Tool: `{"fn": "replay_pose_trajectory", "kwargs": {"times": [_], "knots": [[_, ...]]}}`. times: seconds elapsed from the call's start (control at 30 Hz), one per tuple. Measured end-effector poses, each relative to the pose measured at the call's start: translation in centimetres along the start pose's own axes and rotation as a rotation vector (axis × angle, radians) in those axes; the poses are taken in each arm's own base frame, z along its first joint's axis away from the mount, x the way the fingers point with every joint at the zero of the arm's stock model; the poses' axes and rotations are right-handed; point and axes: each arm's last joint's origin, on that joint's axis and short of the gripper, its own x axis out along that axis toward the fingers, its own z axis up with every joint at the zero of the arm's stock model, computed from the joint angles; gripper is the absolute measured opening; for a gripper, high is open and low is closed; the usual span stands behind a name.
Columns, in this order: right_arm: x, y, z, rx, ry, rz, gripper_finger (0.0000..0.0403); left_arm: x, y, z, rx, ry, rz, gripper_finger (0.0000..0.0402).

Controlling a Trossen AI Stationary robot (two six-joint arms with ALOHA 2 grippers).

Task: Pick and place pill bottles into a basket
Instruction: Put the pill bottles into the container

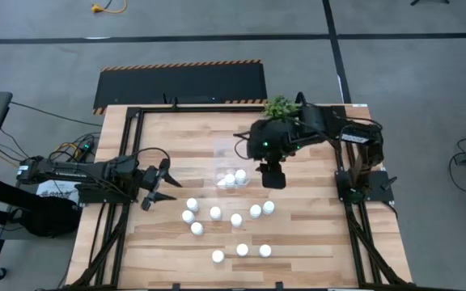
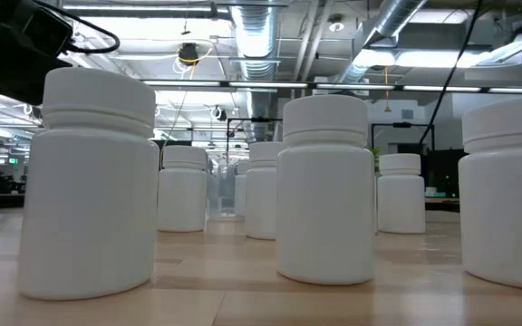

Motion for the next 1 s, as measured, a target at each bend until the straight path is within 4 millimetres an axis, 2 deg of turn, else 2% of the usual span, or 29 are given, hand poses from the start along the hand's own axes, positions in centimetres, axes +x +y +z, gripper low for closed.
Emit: {"fn": "replay_pose_trajectory", "kwargs": {"times": [0.17, 0.33, 0.47, 0.57, 0.8, 1.0], "knots": [[0.4, 1.8, 0.0, -0.009, 0.01, 0.018, 0.0164, 0.0, -0.1, 0.3, 0.049, -0.034, -0.021, 0.0211], [3.5, 3.0, -1.1, 0.008, 0.141, -0.069, 0.0164, 0.0, -0.1, 0.5, 0.064, -0.048, -0.024, 0.0211], [5.5, 3.5, -3.2, 0.028, 0.256, -0.131, 0.0164, 0.0, -0.1, 0.6, 0.067, -0.055, -0.013, 0.0211], [7.9, 4.0, -5.0, 0.043, 0.324, -0.178, 0.0166, 0.0, 0.0, 0.6, 0.067, -0.055, -0.009, 0.0211], [11.9, 5.4, -9.2, 0.03, 0.304, -0.168, 0.0162, 0.0, 0.0, 0.5, 0.067, -0.054, -0.001, 0.0211], [13.2, 6.0, -12.2, 0.069, 0.284, -0.162, 0.0155, 0.0, 0.0, 0.5, 0.068, -0.054, 0.015, 0.0211]]}}
